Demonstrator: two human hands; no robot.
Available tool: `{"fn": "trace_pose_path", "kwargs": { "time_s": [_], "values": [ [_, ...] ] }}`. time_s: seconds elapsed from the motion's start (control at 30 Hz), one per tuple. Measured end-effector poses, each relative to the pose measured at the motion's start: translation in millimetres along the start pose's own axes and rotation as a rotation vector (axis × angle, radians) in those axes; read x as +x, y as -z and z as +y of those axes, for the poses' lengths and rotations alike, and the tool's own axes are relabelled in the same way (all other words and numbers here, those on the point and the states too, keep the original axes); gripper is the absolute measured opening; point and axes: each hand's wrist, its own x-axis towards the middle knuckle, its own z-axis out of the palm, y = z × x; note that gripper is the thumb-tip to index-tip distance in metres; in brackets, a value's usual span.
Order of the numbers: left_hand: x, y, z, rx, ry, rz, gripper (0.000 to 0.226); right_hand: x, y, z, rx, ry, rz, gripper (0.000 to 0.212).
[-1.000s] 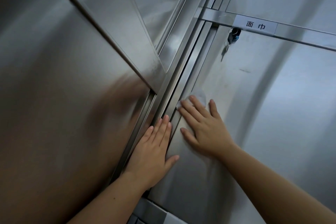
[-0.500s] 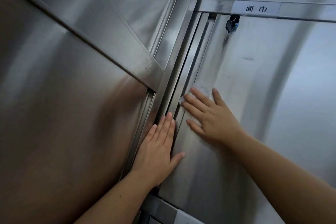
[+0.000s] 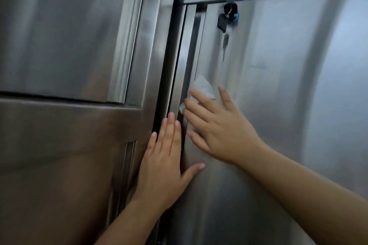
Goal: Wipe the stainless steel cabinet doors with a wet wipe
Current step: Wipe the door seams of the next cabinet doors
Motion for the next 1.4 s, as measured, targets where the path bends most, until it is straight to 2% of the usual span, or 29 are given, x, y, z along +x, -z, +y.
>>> {"fn": "trace_pose_path", "kwargs": {
  "time_s": [0.27, 0.4, 0.57, 0.77, 1.0, 1.17, 1.3, 1.4],
  "values": [
    [56, 33, 3, 0.08, 0.039, -0.152, 0.103, 40, 14, 45, -0.031, -0.041, -0.074, 0.052],
    [77, 47, 4, 0.069, 0.064, -0.21, 0.11, 48, 19, 51, 0.072, -0.066, -0.052, 0.05],
    [99, 69, 6, 0.092, 0.047, -0.235, 0.108, 44, 25, 50, 0.132, -0.068, -0.126, 0.054],
    [126, 98, 4, 0.197, 0.013, -0.238, 0.099, 41, 38, 41, 0.254, -0.271, -0.186, 0.059],
    [152, 140, -5, 0.383, -0.066, -0.36, 0.108, 53, 58, 39, 0.421, -0.426, -0.276, 0.057],
    [158, 164, -16, 0.371, -0.129, -0.388, 0.109, 64, 68, 43, 0.514, -0.49, -0.289, 0.059],
    [159, 179, -25, 0.318, -0.157, -0.425, 0.108, 69, 74, 44, 0.578, -0.499, -0.383, 0.079],
    [162, 188, -30, 0.295, -0.161, -0.503, 0.107, 72, 79, 45, 0.638, -0.538, -0.46, 0.074]
  ]
}}
